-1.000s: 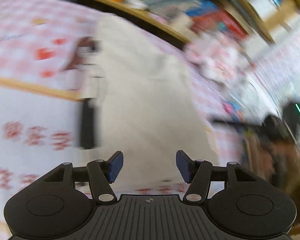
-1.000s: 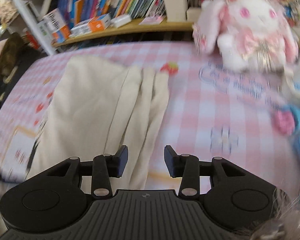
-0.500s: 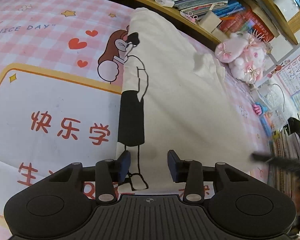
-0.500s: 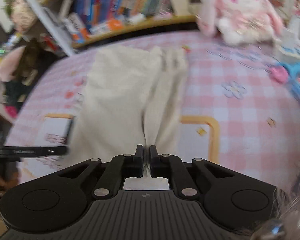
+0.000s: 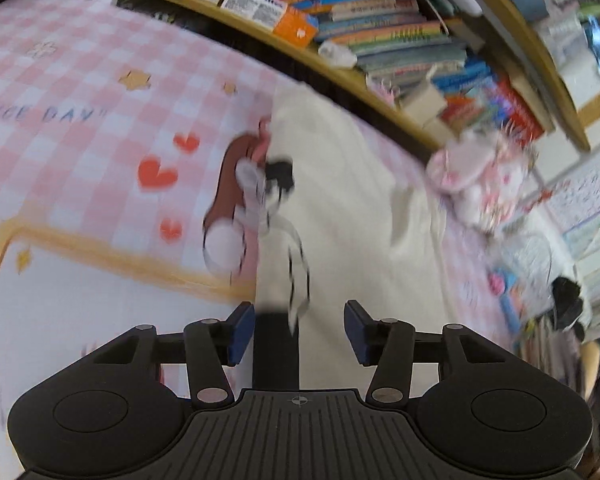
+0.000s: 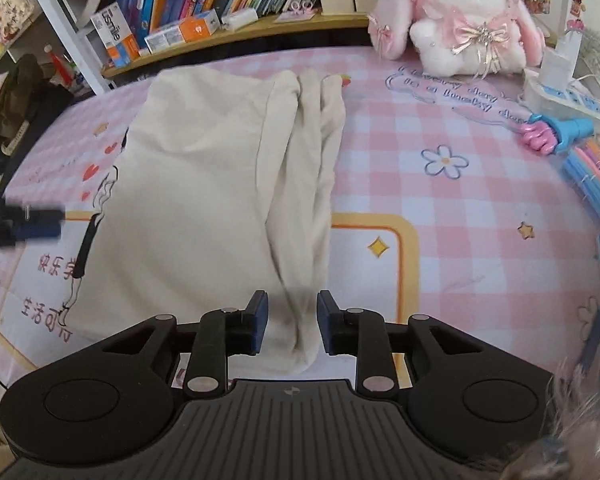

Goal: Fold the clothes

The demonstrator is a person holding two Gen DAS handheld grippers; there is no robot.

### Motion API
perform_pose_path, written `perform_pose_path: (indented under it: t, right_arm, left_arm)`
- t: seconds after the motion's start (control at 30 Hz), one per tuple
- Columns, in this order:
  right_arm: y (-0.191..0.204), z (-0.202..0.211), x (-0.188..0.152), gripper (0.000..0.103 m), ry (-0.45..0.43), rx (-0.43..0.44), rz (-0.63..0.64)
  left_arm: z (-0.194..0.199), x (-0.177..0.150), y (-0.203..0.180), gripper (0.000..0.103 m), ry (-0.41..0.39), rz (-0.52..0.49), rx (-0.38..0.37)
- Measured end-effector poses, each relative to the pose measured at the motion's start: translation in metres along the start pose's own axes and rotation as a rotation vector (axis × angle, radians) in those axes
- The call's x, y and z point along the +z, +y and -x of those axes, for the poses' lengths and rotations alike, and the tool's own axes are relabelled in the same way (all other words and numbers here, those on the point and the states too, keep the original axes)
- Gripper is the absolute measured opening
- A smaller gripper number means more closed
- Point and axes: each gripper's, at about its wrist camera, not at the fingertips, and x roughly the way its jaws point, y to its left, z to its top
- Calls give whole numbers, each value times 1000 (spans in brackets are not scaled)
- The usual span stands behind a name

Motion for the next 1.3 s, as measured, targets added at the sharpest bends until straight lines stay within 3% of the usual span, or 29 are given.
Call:
perform_pose_path:
  t: [0.43,0.5,0.63,0.73,0.8,0.83,0.87,0.93,1.0,1.03,1.1,1.2,1.23,1.3]
  right_arm:
    - [7,-20,-6,29,39,-116,-71]
    - [8,-20,-5,29,40,-126,-81]
    - [10,-22,-2,30,54,-146,-96]
    - [12,-23,0,30,62,-161,-109]
    - [12,-24,0,31,66,-168,-117]
    - [13,-24,1,31,67,-172,-122]
    - [13,-24,1,31,68,-176,-126]
    - [14,-24,1,32,69,-184,-135]
    - [15,-24,0,33,67,-192,-143]
    - [16,-24,0,33,65,-197,-146]
    - [19,-24,0,33,66,-206,-147]
    - [20,-24,0,33,71,-211,-139]
    - [20,-24,0,33,71,-211,-140]
    - [19,-24,-1,33,69,-208,-142]
  left_arm:
    - [-78,104,49,49,36,68,-30]
    - [-87,115,58,55,21,95,-70]
    - [-102,133,67,55,6,134,-136]
    - [-113,141,65,47,5,123,-183]
    - [-120,143,59,17,18,84,-184]
    - [-121,144,53,5,12,59,-170]
    - [-113,143,42,0,-46,-1,-131]
    - [-84,135,4,0,-214,-248,-80]
    - [-79,128,-18,5,-267,-413,-61]
    - [-91,131,-18,10,-227,-426,-6]
    - [-114,147,0,10,-136,-312,85]
    - [-118,167,40,15,-84,-13,77]
    - [-109,168,49,19,-104,38,42]
    - [-93,165,57,45,-125,66,7]
